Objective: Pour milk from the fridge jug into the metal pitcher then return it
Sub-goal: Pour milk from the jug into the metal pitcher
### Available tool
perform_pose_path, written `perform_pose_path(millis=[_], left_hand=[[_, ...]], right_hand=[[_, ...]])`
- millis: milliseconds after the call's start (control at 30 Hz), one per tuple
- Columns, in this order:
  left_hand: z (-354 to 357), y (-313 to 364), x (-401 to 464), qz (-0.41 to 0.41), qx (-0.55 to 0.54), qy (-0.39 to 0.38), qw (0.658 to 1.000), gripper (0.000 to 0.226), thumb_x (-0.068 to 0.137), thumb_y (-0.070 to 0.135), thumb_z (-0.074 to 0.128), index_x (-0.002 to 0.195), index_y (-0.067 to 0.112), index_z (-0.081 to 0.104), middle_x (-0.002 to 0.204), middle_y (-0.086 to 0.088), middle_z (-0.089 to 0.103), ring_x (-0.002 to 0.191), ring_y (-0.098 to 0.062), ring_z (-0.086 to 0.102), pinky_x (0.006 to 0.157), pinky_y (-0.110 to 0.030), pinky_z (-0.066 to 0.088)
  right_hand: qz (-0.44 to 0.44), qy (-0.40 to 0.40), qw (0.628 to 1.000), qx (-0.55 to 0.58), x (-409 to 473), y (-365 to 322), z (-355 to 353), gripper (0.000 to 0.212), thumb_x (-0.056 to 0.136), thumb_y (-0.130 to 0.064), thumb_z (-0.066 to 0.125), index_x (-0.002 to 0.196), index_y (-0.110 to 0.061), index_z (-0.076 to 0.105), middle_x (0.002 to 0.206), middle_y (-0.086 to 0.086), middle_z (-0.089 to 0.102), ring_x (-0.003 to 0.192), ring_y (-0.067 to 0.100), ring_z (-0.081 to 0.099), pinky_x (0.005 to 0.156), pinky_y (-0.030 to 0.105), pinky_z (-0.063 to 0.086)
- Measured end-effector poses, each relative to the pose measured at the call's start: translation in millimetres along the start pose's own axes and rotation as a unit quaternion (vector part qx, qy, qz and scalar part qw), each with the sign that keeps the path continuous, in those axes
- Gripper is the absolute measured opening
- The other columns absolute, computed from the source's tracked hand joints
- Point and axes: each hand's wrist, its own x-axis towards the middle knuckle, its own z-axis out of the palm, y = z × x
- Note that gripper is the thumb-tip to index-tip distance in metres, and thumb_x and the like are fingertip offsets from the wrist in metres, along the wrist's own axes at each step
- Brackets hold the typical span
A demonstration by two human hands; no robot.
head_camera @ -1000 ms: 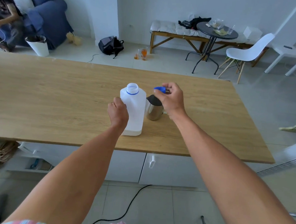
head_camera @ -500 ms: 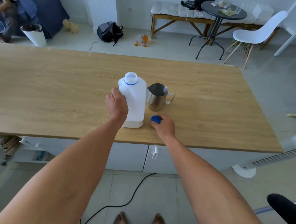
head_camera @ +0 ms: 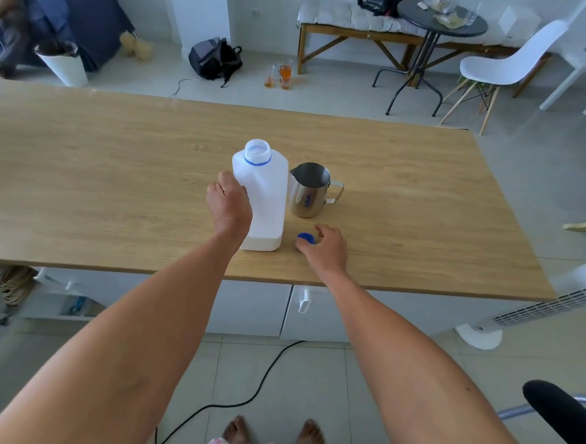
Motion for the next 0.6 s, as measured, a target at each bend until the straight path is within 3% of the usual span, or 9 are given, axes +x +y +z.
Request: perform_pose_path(millis=[133, 233, 367, 500, 600], left_hand=[[-1, 1, -1, -0.002, 0.007, -0.006, 1.0, 0.03, 0.092, 0.023, 0.033, 0.064, 0.018, 0.027, 0.069, -0.011, 0.036, 0.059, -0.019, 0.029, 0.043, -0.023, 0.028], [-2, 2, 0, -0.016, 0.006, -0.007, 1.0, 0.028, 0.088, 0.029, 0.034, 0.063, 0.017, 0.027, 0.068, -0.009, 0.037, 0.059, -0.02, 0.03, 0.05, -0.03, 0.03], [-1, 2, 0, -0.032, -0.002, -0.01, 0.999, 0.029, 0.086, 0.033, 0.036, 0.062, 0.017, 0.028, 0.067, -0.005, 0.037, 0.058, -0.02, 0.032, 0.053, -0.032, 0.03], [0, 2, 2, -0.032, -0.013, -0.005, 0.999, 0.034, 0.091, 0.029, 0.037, 0.061, 0.018, 0.026, 0.055, 0.002, 0.034, 0.054, -0.019, 0.03, 0.053, -0.03, 0.028], [1, 4, 3, -0.041, -0.017, -0.001, 0.999, 0.034, 0.095, 0.026, 0.037, 0.064, 0.018, 0.026, 0.055, 0.003, 0.032, 0.049, -0.015, 0.029, 0.051, -0.028, 0.028]], right_hand=[[-0.02, 0.011, 1.0, -0.015, -2, 2, -18, 0.059, 0.095, -0.037, 0.059, 0.147, -0.011, 0.05, 0.148, 0.005, 0.05, 0.137, 0.024, 0.045, 0.112, 0.04, 0.041], [-0.036, 0.005, 0.998, -0.05, -1, 9, -30, 0.063, 0.097, -0.037, 0.059, 0.152, -0.01, 0.043, 0.154, 0.006, 0.044, 0.142, 0.025, 0.041, 0.114, 0.04, 0.037], [-0.045, 0.02, 0.997, -0.058, 9, 6, -42, 0.061, 0.099, -0.037, 0.058, 0.151, -0.009, 0.042, 0.152, 0.007, 0.045, 0.14, 0.026, 0.043, 0.113, 0.04, 0.038], [-0.065, 0.051, 0.996, -0.028, 35, -18, -57, 0.044, 0.097, -0.033, 0.056, 0.135, -0.012, 0.052, 0.14, 0.007, 0.051, 0.13, 0.027, 0.049, 0.105, 0.04, 0.042], [-0.071, 0.054, 0.996, -0.021, 57, -37, -68, 0.052, 0.097, -0.032, 0.052, 0.144, -0.008, 0.047, 0.147, 0.01, 0.047, 0.133, 0.028, 0.046, 0.106, 0.039, 0.041]])
